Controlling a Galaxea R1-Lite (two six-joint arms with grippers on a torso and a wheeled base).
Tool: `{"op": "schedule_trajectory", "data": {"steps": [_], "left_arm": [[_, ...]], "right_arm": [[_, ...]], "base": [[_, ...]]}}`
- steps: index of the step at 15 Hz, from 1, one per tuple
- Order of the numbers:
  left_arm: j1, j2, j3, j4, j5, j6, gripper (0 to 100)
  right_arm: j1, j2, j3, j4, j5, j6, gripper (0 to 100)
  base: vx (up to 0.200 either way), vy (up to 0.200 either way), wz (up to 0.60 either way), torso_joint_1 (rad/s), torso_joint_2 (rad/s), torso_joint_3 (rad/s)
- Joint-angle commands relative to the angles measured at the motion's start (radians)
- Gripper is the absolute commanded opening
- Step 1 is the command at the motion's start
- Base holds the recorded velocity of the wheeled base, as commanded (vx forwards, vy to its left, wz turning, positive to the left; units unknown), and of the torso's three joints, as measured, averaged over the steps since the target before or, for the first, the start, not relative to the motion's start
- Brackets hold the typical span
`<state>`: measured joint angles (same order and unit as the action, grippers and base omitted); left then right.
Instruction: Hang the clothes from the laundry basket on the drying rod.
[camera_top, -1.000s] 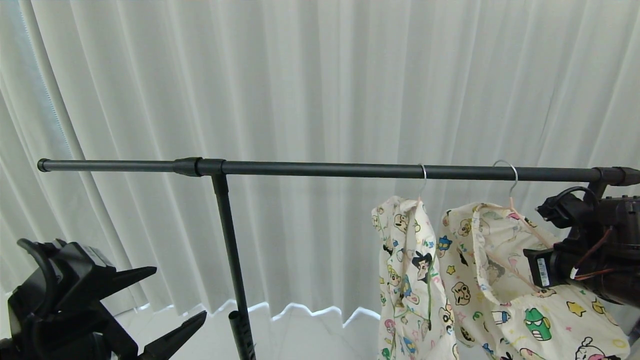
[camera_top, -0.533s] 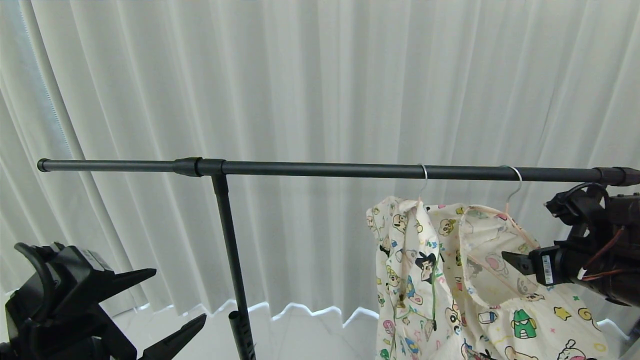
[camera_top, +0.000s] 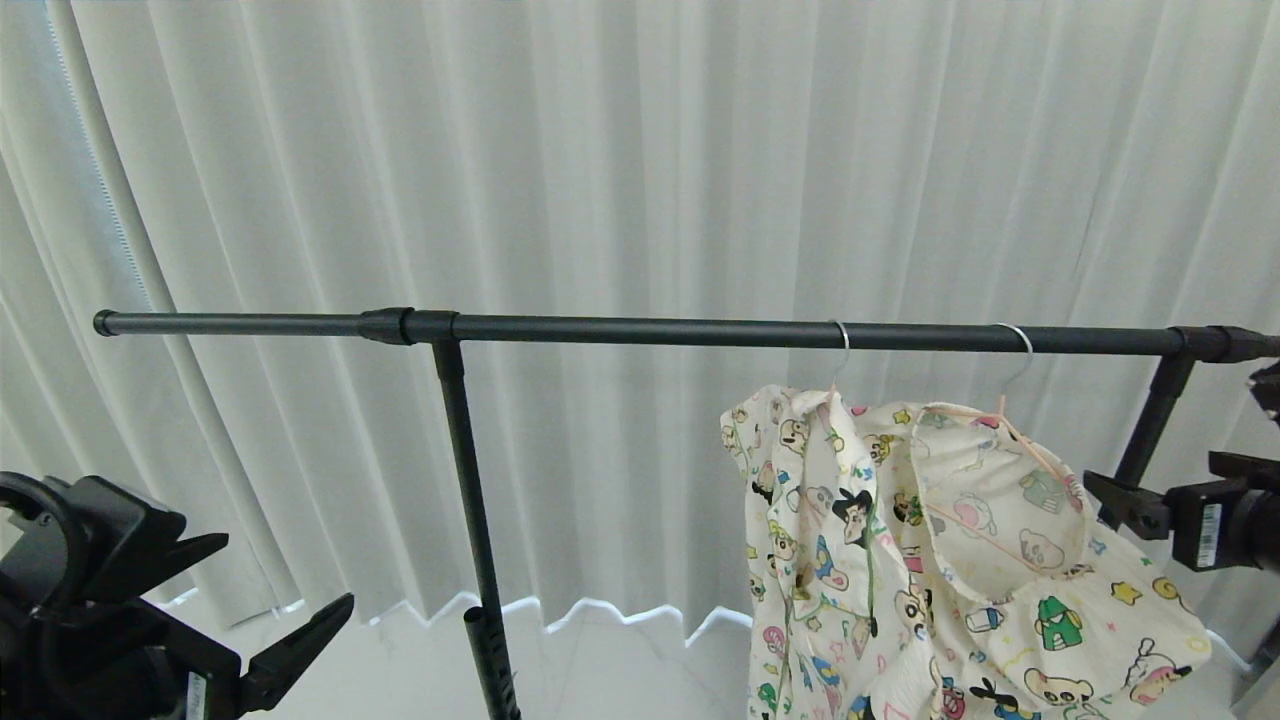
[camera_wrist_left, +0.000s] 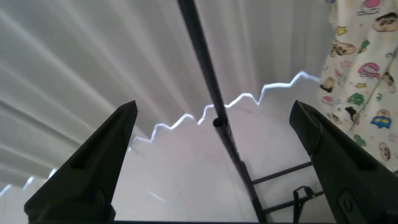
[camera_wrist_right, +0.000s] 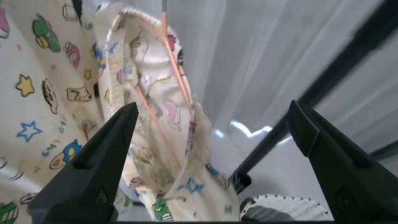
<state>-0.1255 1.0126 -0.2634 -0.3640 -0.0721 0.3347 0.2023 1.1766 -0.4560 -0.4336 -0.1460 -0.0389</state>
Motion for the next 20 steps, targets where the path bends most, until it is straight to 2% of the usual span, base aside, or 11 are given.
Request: {"op": "schedule_trajectory", "data": {"steps": [1,4,7,12,15,17,20], "left_arm": [[0.06,-0.031,0.001,-0.001,0.0,0.0,100],[0.11,-0.081,0.03,-0.001,0.0,0.0,100],[0.113,-0.132,0.064,-0.001,0.002,0.001,100],[0.116,-0.244,0.145,0.0,0.003,0.004,100],[0.116,-0.292,0.188,0.002,0.003,0.006,100],[0.116,-0.359,0.247,0.005,0.005,0.007,100],[0.116,-0.404,0.259,0.043,0.045,0.006,100]], "right_arm": [[-0.046,-0.124,0.045,0.0,-0.018,-0.021,100],[-0.055,-0.201,0.079,0.003,-0.021,-0.039,100],[-0.057,-0.242,0.103,0.004,-0.023,-0.056,100],[-0.127,-0.307,0.148,0.01,-0.021,-0.079,100],[-0.139,-0.353,0.192,0.019,-0.021,-0.079,100],[-0.139,-0.436,0.217,0.102,-0.021,-0.079,100],[-0.139,-0.557,0.223,0.262,-0.021,-0.079,100]], "base": [[-0.2,0.0,0.0,-0.017,0.0,-0.002],[-0.2,0.0,0.0,-0.006,0.0,0.004],[-0.2,0.0,0.0,0.002,0.01,0.001],[-0.2,0.0,0.0,0.001,0.0,0.007],[-0.2,0.0,0.0,-0.001,0.0,0.001],[-0.2,0.0,0.0,0.002,0.0,0.002],[-0.2,0.0,0.0,0.001,0.01,0.001]]}}
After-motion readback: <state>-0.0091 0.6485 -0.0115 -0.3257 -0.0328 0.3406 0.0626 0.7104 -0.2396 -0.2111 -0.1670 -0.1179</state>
